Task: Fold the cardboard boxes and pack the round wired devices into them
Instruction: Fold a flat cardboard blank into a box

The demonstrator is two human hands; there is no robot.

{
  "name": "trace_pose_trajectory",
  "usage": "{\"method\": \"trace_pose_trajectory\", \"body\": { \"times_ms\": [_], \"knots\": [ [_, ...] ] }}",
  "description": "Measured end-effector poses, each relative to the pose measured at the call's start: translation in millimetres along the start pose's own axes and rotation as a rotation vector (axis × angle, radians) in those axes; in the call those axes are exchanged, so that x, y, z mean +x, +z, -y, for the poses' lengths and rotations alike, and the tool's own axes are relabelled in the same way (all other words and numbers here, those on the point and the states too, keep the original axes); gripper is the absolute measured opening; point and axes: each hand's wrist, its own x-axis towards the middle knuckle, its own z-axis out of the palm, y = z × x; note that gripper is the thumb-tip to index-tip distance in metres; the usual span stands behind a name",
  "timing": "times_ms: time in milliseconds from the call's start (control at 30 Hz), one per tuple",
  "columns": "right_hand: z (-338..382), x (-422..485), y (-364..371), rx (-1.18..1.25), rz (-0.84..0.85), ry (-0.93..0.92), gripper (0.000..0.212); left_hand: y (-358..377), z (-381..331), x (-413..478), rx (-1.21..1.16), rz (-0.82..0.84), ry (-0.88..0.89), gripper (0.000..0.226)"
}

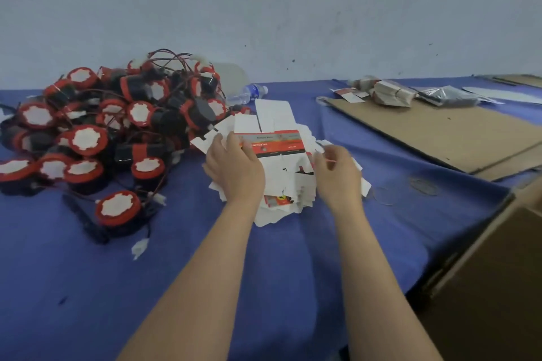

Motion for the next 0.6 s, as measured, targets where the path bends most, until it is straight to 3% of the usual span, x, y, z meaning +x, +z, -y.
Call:
{"method": "trace_pose_trajectory", "body": {
  "times_ms": [67,133,333,467,600],
  "knots": [
    [4.1,-0.1,20.0,-0.108,0.167,-0.040,0.039,-2.1,1.8,1.7,-0.043,-0.052,0.000,0.033],
    [6.5,-5.0,35.2,-0.157,0.226,-0.057,0.046,-11.5,4.4,6.2,-0.143,-0.146,0.012,0.029],
    [14.8,-16.9,50.2,-0.456,0.084,-0.071,0.047,-79.2,24.0,33.3,-0.918,-0.267,-0.269,0.018],
    [41.3,-30.9,73.0,-0.279,-0.042,-0.267,0.036,-125.2,63.4,43.2,-1.083,-0.243,-0.360,0.014],
    [75.3,-64.2,120.8,0.035,0.088,-0.418,0.029,-157.9,109.5,40.5,-1.185,-0.239,-0.398,0.015]
  ]
}}
